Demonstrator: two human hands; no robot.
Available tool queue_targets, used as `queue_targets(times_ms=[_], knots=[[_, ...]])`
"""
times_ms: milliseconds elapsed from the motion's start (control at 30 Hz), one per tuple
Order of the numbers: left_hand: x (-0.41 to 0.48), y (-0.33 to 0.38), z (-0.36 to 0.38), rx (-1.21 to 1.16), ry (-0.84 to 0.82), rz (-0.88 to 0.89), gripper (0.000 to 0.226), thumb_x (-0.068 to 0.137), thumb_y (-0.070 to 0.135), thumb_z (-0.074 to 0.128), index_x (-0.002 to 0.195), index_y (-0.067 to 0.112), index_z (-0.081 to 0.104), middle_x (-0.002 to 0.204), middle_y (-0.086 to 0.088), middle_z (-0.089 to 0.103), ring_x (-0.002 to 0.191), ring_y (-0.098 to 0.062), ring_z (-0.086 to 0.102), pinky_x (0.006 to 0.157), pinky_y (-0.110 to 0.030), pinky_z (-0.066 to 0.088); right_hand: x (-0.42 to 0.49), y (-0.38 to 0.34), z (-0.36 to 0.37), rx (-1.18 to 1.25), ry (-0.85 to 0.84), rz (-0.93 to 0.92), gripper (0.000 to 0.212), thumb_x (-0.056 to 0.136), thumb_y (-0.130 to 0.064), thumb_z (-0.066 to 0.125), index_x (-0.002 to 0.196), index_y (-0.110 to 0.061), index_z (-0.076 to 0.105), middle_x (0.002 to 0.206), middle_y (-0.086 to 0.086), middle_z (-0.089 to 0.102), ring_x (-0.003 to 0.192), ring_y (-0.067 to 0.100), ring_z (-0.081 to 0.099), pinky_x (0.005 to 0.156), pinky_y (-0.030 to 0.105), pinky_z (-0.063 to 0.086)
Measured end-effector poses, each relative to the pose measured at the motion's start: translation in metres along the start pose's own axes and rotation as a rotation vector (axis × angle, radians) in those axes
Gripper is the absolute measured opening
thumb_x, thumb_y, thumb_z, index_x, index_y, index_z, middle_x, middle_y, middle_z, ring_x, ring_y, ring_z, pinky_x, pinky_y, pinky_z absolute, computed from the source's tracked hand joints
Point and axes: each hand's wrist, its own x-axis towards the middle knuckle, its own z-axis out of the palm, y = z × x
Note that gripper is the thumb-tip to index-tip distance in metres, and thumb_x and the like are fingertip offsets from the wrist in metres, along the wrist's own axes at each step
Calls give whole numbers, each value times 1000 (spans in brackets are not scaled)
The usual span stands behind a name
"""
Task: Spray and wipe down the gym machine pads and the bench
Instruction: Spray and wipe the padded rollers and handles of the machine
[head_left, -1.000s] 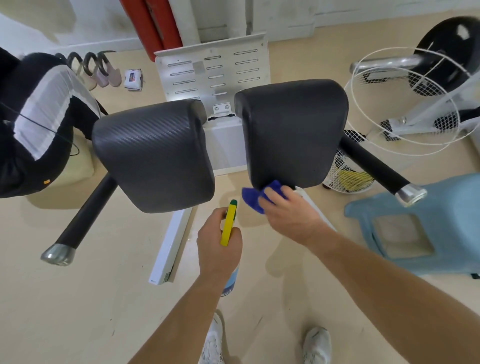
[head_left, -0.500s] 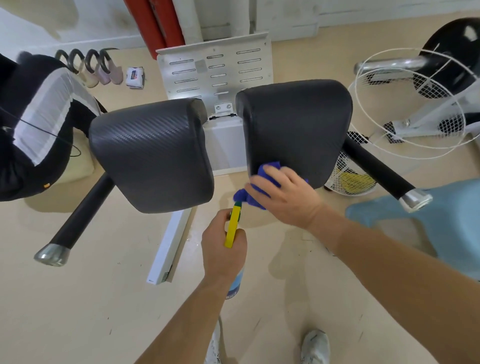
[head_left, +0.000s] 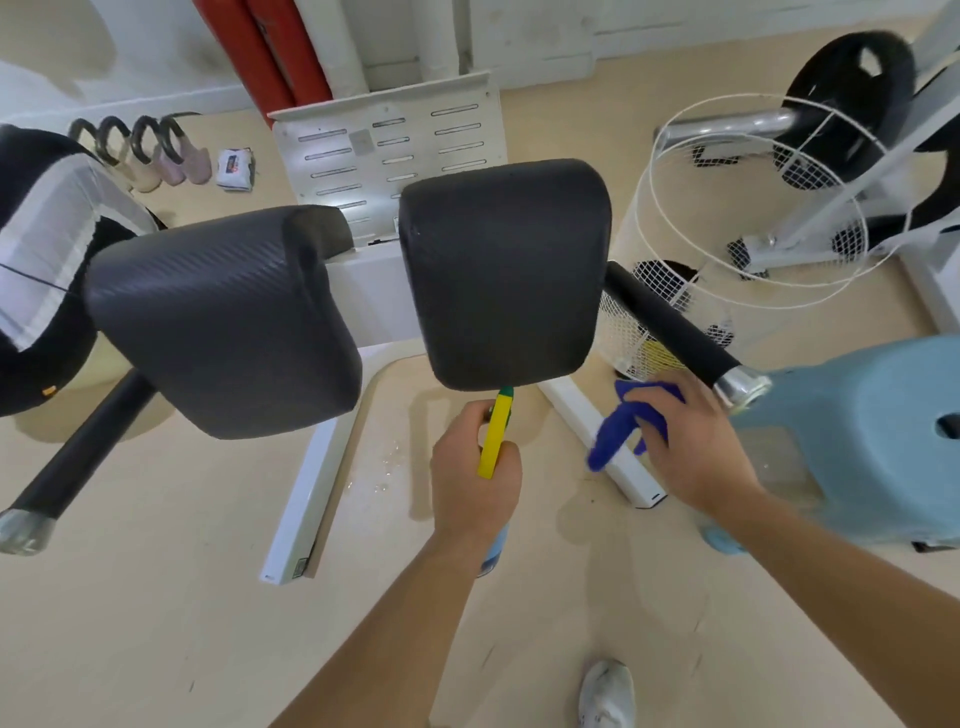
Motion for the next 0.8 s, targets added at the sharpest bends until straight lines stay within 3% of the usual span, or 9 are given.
queue_targets(times_ms=[133, 233, 267, 367, 433, 533, 667, 733, 800], knots=[[-1, 14, 21, -8, -27, 37, 19, 95, 12, 63, 97, 31, 60, 82, 5, 67, 77, -18, 65, 67, -24, 58, 5, -18, 4, 340, 109, 255, 27, 94, -4, 59, 118, -16, 65, 112, -10, 49, 99, 9, 52, 93, 31, 48], [3, 18, 31, 24, -40, 77, 13, 91, 18, 59, 98, 28, 61, 80, 7, 65, 75, -17, 64, 66, -25, 57, 10, -33, 8, 512, 176, 301, 28, 92, -10, 60, 110, -30, 68, 108, -19, 54, 98, -4, 55, 83, 12, 46], [3, 19, 34, 45, -39, 73, 10, 90, 19, 59, 97, 25, 61, 78, 7, 64, 73, -17, 63, 64, -26, 56, 10, -37, 10, 583, 190, 329, 30, 91, -13, 61, 105, -39, 67, 110, -16, 57, 100, -3, 56, 83, 13, 49], [3, 20, 39, 74, -20, 35, 12, 93, 13, 63, 87, 22, 58, 69, 8, 57, 64, -17, 56, 58, -22, 48, 9, -48, 13, 760, 251, 413, 34, 91, -17, 60, 97, -50, 62, 108, -17, 64, 104, 10, 61, 90, 39, 56], [-3, 19, 38, 84, -41, 25, 15, 92, 11, 62, 83, 21, 56, 67, 7, 54, 61, -17, 52, 55, -21, 44, 6, -53, 12, 883, 292, 475, 32, 95, -17, 60, 107, -46, 60, 110, -18, 63, 107, 14, 62, 92, 44, 57], [-15, 13, 31, 73, -62, 19, 9, 87, 18, 54, 90, 24, 60, 74, 4, 60, 68, -19, 57, 59, -27, 50, 9, -62, 8, 1111, 362, 622, 34, 100, -20, 57, 133, -30, 53, 117, -17, 57, 112, 14, 61, 96, 41, 56], [-24, 6, 15, 1, -40, -26, 41, 83, 2, 57, 94, 42, 59, 78, 5, 65, 74, -18, 59, 61, -22, 51, 12, -104, -4, 933, 435, 336, 49, 103, -15, 51, 149, -23, 40, 129, -29, 47, 120, -16, 45, 97, 3, 37], [-26, 1, 9, -8, -27, -55, 43, 82, 1, 57, 96, 41, 62, 79, 7, 65, 74, -17, 60, 61, -23, 52, 24, -122, -5, 748, 473, 145, 54, 103, -13, 50, 154, -19, 34, 153, -12, 37, 139, -5, 33, 107, 6, 29], [-27, -2, 4, 14, -20, -55, 39, 81, 9, 54, 94, 45, 60, 82, 11, 65, 77, -14, 61, 64, -21, 52, 43, -124, 2, 495, 452, 11, 57, 104, -16, 49, 157, -18, 28, 165, 6, 16, 151, 16, 20, 119, 24, 27]])
